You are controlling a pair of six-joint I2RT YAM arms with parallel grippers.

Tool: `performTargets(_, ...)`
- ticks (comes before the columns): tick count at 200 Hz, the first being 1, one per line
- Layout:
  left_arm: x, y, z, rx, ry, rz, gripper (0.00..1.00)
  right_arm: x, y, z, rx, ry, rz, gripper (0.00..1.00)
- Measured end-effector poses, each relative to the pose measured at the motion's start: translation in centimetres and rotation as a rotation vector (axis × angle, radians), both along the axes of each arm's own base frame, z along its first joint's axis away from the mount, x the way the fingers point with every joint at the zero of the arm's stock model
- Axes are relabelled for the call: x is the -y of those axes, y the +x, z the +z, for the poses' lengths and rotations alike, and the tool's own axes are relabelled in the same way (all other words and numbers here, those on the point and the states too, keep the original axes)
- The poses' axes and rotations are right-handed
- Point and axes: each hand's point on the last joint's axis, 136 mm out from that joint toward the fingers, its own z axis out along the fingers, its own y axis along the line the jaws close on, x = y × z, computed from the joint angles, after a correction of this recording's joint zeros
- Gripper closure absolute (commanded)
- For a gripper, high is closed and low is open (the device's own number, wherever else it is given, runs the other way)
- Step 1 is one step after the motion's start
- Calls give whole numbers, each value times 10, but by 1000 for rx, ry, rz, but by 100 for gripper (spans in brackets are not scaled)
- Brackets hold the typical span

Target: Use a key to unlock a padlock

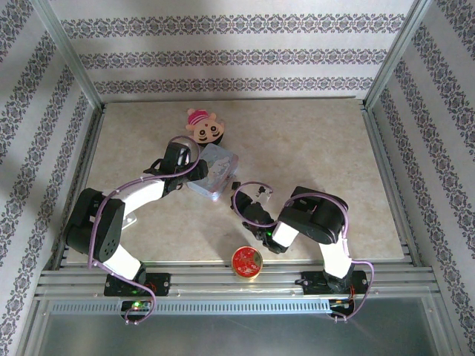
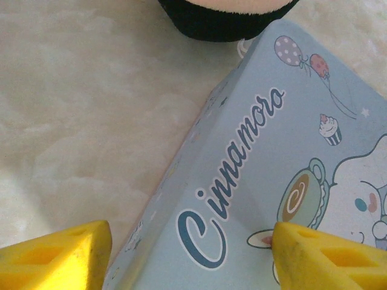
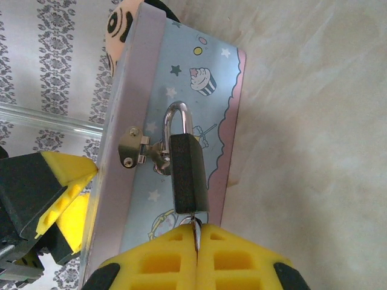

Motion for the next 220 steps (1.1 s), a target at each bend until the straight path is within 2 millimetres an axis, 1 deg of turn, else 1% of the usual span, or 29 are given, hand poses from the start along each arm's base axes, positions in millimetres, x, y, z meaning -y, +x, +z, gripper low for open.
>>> performTargets(58, -1, -2, 0, 1, -1, 0, 30, -4, 5, 3, 5, 28, -19, 100)
performTargets(98, -1, -2, 0, 2, -1, 0, 30, -3, 6, 3, 7, 27, -27, 100)
performTargets(121, -1, -3, 1, 2, 1, 0, 23, -2, 6, 3, 10, 22, -29, 100)
performTargets(144, -4, -7, 2, -4, 12, 3, 14, 8, 2, 4, 20, -6, -36, 100)
performTargets(160, -6, -9, 7, 3, 16, 9, 8, 16, -1, 11, 37, -22, -42, 100)
performTargets(181, -10, -11, 18, 23, 23, 20, 3, 26, -6, 26, 70, -33, -46, 100)
performTargets(203, -14, -14, 34, 45, 23, 36, 1, 33, -9, 41, 105, -40, -42, 99)
performTargets(220, -17, -17, 46, 59, 18, 49, 1, 41, -9, 48, 113, -49, -37, 99)
